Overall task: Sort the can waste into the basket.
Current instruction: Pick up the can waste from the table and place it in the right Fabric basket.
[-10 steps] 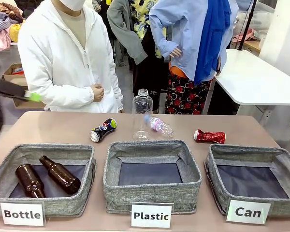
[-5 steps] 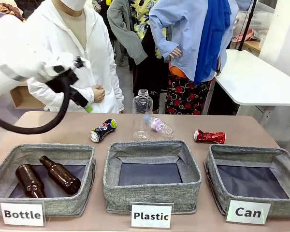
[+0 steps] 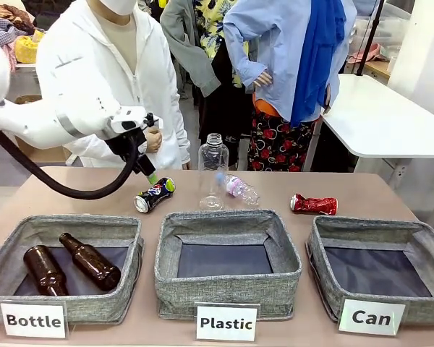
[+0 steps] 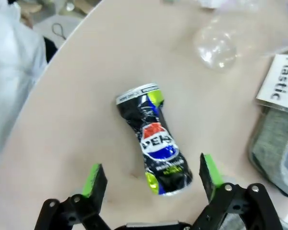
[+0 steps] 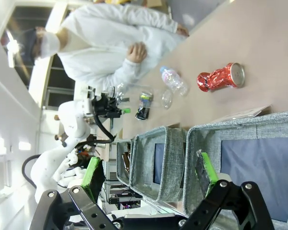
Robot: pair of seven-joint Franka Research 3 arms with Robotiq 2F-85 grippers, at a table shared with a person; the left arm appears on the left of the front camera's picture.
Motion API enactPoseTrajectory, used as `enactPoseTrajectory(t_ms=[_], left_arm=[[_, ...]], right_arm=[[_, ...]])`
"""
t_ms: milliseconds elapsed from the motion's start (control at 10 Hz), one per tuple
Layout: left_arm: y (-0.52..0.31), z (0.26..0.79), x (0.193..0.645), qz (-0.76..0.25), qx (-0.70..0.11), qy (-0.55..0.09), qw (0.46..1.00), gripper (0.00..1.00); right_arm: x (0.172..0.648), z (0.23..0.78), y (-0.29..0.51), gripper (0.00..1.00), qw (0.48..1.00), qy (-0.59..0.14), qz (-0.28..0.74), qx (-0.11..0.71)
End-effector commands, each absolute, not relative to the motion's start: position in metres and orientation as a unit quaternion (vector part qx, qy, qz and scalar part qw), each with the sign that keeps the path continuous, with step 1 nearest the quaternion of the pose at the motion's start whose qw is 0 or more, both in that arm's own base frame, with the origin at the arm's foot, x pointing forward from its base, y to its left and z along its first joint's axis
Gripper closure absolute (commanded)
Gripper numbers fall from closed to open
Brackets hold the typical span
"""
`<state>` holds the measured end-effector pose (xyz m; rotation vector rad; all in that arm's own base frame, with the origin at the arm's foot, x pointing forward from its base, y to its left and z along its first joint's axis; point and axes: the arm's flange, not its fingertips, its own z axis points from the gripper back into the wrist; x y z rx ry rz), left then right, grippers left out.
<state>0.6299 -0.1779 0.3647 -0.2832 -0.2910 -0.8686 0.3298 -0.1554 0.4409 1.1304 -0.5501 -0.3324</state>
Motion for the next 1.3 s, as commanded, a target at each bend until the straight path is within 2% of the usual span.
enactPoseTrajectory(t_ms=[0,400,700,800,900,1000,1200], left_arm=[[-0.187,0.359,0.640,-0.390,-0.121,-0.138,0.902,0.00],[-0.205,0.316,0.646,-0.382,-0.145,-0.086,0.909,0.00],[-0.209,0.303,0.648,-0.380,-0.126,-0.078,0.913,0.00],[-0.209,0.304,0.649,-0.382,-0.124,-0.078,0.913,0.56],[-0.208,0.305,0.649,-0.381,-0.120,-0.077,0.913,0.59],[-0.207,0.307,0.647,-0.382,-0.122,-0.077,0.913,1.00],[-0.204,0.315,0.641,-0.385,-0.120,-0.086,0.911,1.00]], right_arm=[[0.332,0.440,-0.155,0.00,0.788,-0.272,-0.147,0.532],[0.332,0.440,-0.155,0.00,0.788,-0.272,-0.147,0.532],[0.332,0.440,-0.155,0.00,0.788,-0.272,-0.147,0.532],[0.332,0.440,-0.155,0.00,0.788,-0.272,-0.147,0.532],[0.332,0.440,-0.155,0.00,0.788,-0.272,-0.147,0.532],[0.332,0.440,-0.155,0.00,0.788,-0.272,-0.147,0.532],[0.332,0.440,-0.155,0.00,0.788,-0.272,-0.147,0.532]])
